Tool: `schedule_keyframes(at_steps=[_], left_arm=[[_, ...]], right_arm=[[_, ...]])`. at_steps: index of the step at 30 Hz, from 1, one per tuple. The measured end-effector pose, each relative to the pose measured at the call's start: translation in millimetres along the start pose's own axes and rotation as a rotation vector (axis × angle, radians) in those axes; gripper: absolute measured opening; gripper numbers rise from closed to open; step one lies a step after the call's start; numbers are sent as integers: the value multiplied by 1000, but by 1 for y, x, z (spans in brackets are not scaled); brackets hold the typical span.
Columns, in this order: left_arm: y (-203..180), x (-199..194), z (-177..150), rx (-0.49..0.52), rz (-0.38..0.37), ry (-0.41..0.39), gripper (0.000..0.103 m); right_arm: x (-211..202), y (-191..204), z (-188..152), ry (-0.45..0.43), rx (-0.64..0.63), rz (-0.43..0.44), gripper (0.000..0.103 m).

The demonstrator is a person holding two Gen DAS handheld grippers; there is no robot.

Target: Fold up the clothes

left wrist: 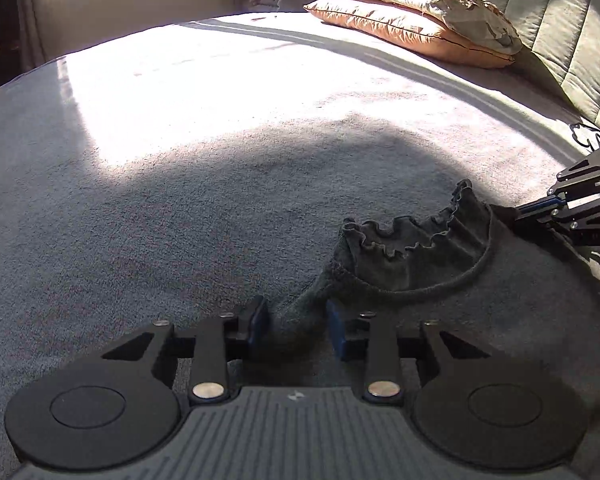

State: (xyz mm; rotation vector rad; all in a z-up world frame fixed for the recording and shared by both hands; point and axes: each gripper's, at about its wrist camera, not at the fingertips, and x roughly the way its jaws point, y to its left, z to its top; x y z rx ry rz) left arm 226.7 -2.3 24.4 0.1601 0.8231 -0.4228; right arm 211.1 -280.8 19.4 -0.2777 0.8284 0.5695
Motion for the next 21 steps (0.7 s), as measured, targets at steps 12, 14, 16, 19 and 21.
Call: schedule_keyframes(at_steps=[12, 14, 16, 19, 21], left_arm=[[-14, 8, 29, 30, 129, -119, 4], [-13, 16, 26, 3, 139, -106, 6], [-6, 14, 24, -56, 135, -106, 11], [6, -11, 29, -128, 151, -152, 13], [13, -43, 32, -151, 158, -205, 28]], right_arm=[[12, 20, 26, -80, -193, -376, 5], [26, 20, 18, -66, -179, -397, 6], [38, 20, 11, -55, -161, -419, 9], [7, 7, 14, -117, -52, -455, 41], [-26, -10, 12, -177, 59, -471, 50]])
